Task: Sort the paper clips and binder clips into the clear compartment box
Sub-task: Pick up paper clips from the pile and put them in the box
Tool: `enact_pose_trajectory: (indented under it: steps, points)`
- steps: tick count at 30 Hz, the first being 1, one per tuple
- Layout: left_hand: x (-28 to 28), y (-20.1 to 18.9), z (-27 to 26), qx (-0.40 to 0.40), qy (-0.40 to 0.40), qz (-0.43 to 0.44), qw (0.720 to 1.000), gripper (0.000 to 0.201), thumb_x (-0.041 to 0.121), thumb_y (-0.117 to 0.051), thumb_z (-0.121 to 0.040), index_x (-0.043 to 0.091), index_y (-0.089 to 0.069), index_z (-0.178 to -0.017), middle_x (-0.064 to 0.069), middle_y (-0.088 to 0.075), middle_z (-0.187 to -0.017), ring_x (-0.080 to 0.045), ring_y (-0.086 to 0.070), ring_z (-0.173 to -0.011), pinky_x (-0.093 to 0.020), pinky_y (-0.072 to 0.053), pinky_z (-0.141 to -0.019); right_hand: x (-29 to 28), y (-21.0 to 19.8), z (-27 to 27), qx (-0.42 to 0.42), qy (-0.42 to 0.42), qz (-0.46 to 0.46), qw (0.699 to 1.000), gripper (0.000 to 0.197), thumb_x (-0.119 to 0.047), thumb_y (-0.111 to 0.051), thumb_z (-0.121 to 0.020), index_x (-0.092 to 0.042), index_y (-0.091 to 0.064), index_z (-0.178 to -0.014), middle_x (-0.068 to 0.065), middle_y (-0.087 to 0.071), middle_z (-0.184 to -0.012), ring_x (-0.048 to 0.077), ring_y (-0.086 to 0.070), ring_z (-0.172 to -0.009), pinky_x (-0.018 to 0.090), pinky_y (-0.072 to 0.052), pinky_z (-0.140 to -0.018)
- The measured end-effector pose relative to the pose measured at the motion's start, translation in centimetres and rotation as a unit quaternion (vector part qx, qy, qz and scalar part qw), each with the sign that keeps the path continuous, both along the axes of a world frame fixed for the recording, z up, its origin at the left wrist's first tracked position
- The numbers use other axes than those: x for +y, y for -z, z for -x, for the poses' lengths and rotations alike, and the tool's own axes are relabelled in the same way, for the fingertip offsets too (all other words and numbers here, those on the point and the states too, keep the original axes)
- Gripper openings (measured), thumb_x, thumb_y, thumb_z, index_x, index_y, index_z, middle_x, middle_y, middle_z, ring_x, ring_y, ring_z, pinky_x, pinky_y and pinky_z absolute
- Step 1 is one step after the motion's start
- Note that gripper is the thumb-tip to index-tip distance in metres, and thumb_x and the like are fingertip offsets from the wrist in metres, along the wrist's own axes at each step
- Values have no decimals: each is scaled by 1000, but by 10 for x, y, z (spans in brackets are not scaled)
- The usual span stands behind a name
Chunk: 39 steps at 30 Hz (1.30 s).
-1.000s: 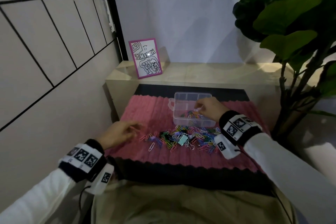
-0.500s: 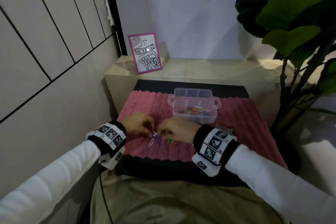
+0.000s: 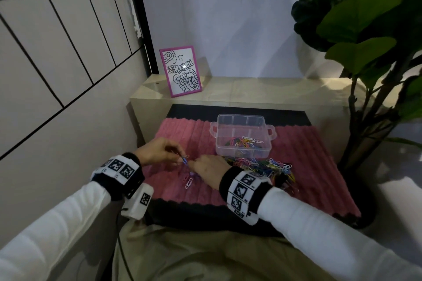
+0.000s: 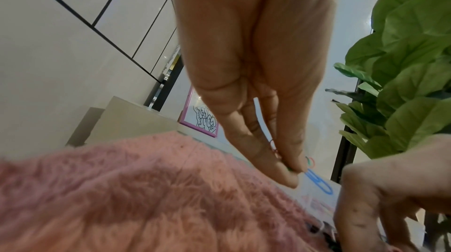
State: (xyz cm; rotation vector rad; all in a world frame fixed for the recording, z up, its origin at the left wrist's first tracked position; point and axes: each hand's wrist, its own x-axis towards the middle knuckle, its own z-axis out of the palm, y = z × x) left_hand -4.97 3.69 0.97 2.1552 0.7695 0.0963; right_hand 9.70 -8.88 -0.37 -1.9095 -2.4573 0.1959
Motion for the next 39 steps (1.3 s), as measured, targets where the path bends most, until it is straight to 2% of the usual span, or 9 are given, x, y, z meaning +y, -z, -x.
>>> enact_pose_trajectory:
  steps: [4, 9, 16, 23, 26, 29, 32, 37, 39]
  points:
    - [-1, -5, -4, -24, -8, 16, 1000, 19, 0, -66, -79, 19, -66, -81, 12, -70, -60, 2, -64, -58, -9, -49, -63, 1, -5, -13, 169, 46, -8, 984, 9, -12, -61, -84, -7, -64, -91, 14, -67, -90, 26, -62, -82, 30, -45, -68]
    - [-5, -20, -23, -53, -22, 10, 998, 15, 3, -64, -81, 17, -65, -83, 4, -68, -74, 3, -65, -60, -9, -51, -61, -13, -18, -55, 414, 152, -3, 898, 11, 1, -69, -75, -9, -67, -81, -10, -60, -66, -9, -55, -53, 7, -44, -54]
    - [-5, -39, -96, -48, -8, -124, 991, 17, 13, -66, -80, 18, -68, -96, 3, -68, -87, -3, -60, -75, -6, -43, -70, -38, -32, -132, 561, 245, -60, 788, 18, 9, -69, -71, -8, -64, -74, -1, -65, -60, 10, -62, -58, 22, -53, -63]
    - [-5, -29, -119, -1, 107, -60, 992, 33, 1, -57, -85, 16, -64, -114, 2, -68, -112, 2, -62, -94, -11, -48, -84, -26, -35, -161, 485, 271, -46, 830, 21, 7, -69, -73, -13, -64, -71, 18, -66, -78, 18, -63, -67, 24, -54, -67]
    - [-5, -30, -100, -32, 94, -37, 994, 33, -3, -56, -85, 17, -65, -111, 7, -70, -106, 1, -64, -94, -16, -49, -89, -17, -38, -159, 428, 270, -40, 862, 18, 7, -67, -74, -11, -65, -73, 10, -68, -79, 11, -62, -65, 14, -50, -60]
    - [-6, -37, -68, -42, 93, -2, 995, 30, -3, -54, -86, 14, -64, -108, 17, -72, -89, -2, -67, -88, -16, -53, -80, -5, -42, -154, 361, 276, -36, 890, 14, 8, -67, -75, -4, -66, -82, -3, -63, -67, 5, -58, -60, 7, -45, -53]
    - [-9, -39, -35, -6, 72, -8, 997, 20, 7, -57, -87, 19, -66, -101, 11, -72, -88, -1, -67, -79, -13, -53, -67, 7, -45, -148, 285, 264, -48, 920, 15, 11, -61, -77, 1, -68, -86, 6, -66, -73, 9, -57, -60, 14, -48, -60]
    - [-21, -19, 0, 119, 73, -126, 982, 10, 20, -62, -85, 28, -64, -91, 7, -69, -89, 16, -57, -70, -1, -41, -66, 12, -37, -140, 126, 270, -12, 954, 27, 6, -50, -84, -11, -70, -85, 12, -67, -106, 24, -64, -91, 32, -51, -82]
    - [-32, -5, 3, 151, 57, -136, 978, 13, 29, -66, -82, 34, -54, -86, 10, -63, -85, 9, -55, -69, -5, -37, -61, 8, -38, -131, 85, 259, -10, 962, 25, 4, -46, -87, -10, -68, -90, 11, -64, -111, 27, -61, -98, 34, -49, -84]
